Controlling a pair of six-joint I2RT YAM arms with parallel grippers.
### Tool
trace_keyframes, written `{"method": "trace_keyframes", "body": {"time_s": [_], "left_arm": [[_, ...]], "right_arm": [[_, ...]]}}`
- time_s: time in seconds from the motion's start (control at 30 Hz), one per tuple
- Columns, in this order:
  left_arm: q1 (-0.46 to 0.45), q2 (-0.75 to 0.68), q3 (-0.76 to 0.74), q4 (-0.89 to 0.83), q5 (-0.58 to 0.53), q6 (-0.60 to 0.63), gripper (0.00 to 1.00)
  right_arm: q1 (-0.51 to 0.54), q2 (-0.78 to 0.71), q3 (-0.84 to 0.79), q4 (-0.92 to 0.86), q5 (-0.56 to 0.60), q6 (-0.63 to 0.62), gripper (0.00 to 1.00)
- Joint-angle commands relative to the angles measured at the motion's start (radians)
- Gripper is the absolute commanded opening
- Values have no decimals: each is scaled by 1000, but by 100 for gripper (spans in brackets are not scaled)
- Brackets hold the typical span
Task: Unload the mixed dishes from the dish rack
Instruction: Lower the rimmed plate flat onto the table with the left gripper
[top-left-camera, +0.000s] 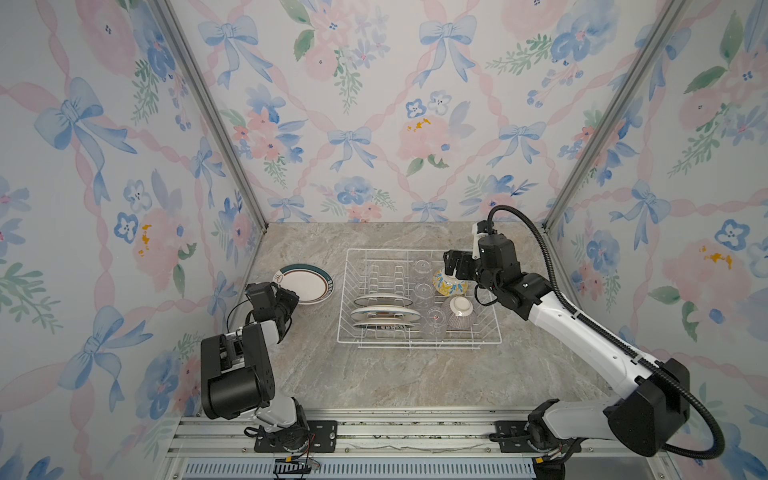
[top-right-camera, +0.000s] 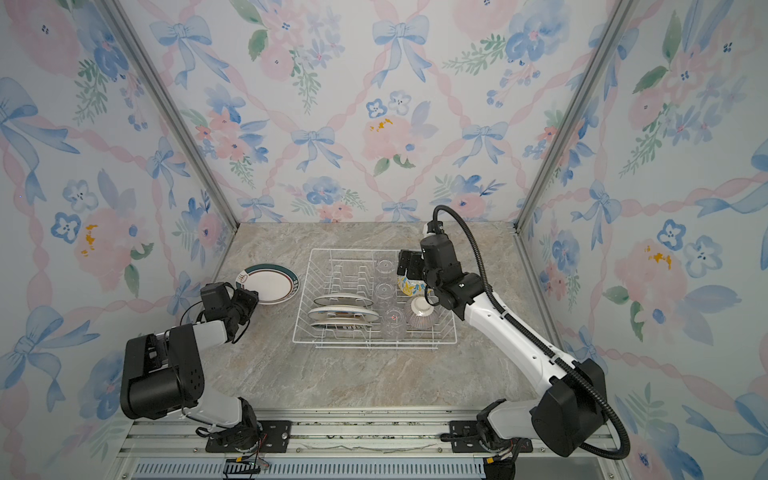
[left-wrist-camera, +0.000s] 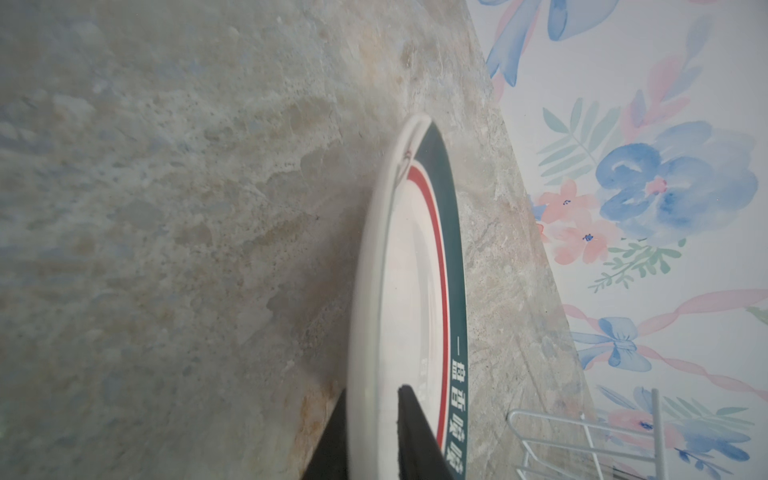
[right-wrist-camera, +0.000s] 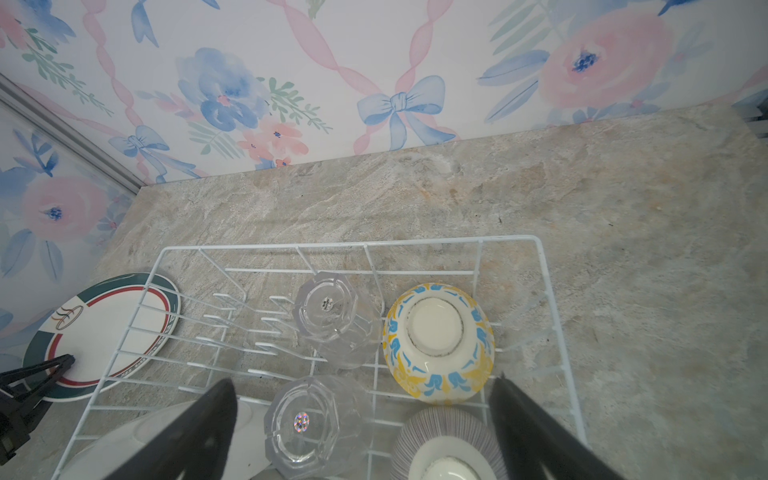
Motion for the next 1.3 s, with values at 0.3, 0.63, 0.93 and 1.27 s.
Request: {"method": "trace_keyframes", "body": {"time_s": [0.3, 0.63, 0.93, 1.27], "left_arm": [[4, -6, 26, -16, 19, 86, 40], [-5, -18, 27, -87, -29, 119, 45], [-13, -40, 32, -162, -91, 134, 61], [-59, -79, 61, -278, -200, 158, 98]], "right_arm": [[-12, 15, -10, -31, -21, 14, 97], [51, -5, 36, -16, -73, 10, 97], [101, -1, 205, -107, -109, 9, 97], [141, -1, 338, -125, -147, 54, 97]]}}
